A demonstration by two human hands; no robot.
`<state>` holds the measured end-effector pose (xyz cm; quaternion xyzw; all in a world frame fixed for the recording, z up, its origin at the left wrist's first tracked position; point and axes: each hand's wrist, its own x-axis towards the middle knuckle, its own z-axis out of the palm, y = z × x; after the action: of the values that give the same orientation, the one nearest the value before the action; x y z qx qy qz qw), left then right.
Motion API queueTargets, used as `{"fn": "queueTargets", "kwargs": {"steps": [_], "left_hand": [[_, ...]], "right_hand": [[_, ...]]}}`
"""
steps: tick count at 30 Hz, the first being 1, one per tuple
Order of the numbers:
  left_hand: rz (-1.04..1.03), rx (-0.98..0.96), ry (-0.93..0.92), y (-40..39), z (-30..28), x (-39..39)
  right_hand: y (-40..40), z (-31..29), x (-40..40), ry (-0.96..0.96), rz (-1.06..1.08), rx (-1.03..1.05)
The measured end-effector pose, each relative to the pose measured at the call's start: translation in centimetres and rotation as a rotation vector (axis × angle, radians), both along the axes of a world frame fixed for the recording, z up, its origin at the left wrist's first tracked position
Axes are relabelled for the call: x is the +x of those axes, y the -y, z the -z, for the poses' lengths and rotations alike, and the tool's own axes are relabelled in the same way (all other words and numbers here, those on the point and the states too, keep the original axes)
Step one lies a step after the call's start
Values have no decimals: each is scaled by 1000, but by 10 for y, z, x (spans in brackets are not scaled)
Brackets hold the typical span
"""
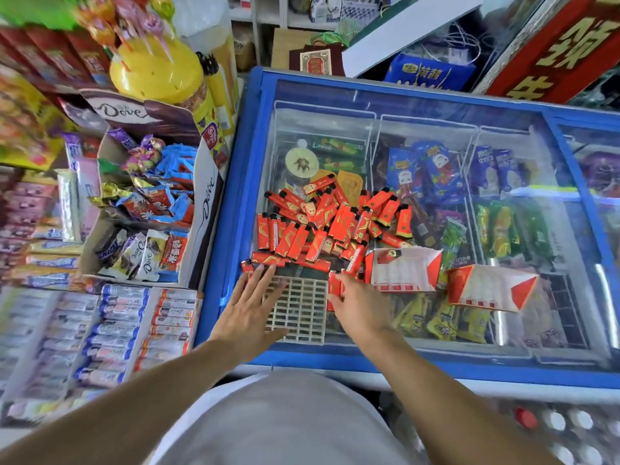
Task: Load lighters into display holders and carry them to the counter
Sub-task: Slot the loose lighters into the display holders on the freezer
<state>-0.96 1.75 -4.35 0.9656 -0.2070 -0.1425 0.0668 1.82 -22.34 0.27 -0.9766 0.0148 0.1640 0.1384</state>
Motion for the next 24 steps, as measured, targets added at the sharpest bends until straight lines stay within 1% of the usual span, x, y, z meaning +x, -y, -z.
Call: {"fn": "queueTargets", "kwargs": {"steps": [5,10,12,16,19,22,24], "left_hand": [[-92,17,3,-12,0,-15],[-198,60,30,-19,-7,-24],[-231,100,43,-22,-7,-29],[-254,90,44,-30,-1,-35],[-282,47,10,-33,0,-36],[-308,31,16,-36,2,-35],[-317,35,8,-37,3,-35]], "right_hand": [[-21,-9,14,55,-75,107],[-65,-13,30,52,-295,157],[-85,-10,33,60,-335,144],[-122,-4,37,28,-265,117],[-140,3,40,-43,-197,88],[-147,7,45,-161,-59,183],[-145,6,46,-193,-6,302]]}}
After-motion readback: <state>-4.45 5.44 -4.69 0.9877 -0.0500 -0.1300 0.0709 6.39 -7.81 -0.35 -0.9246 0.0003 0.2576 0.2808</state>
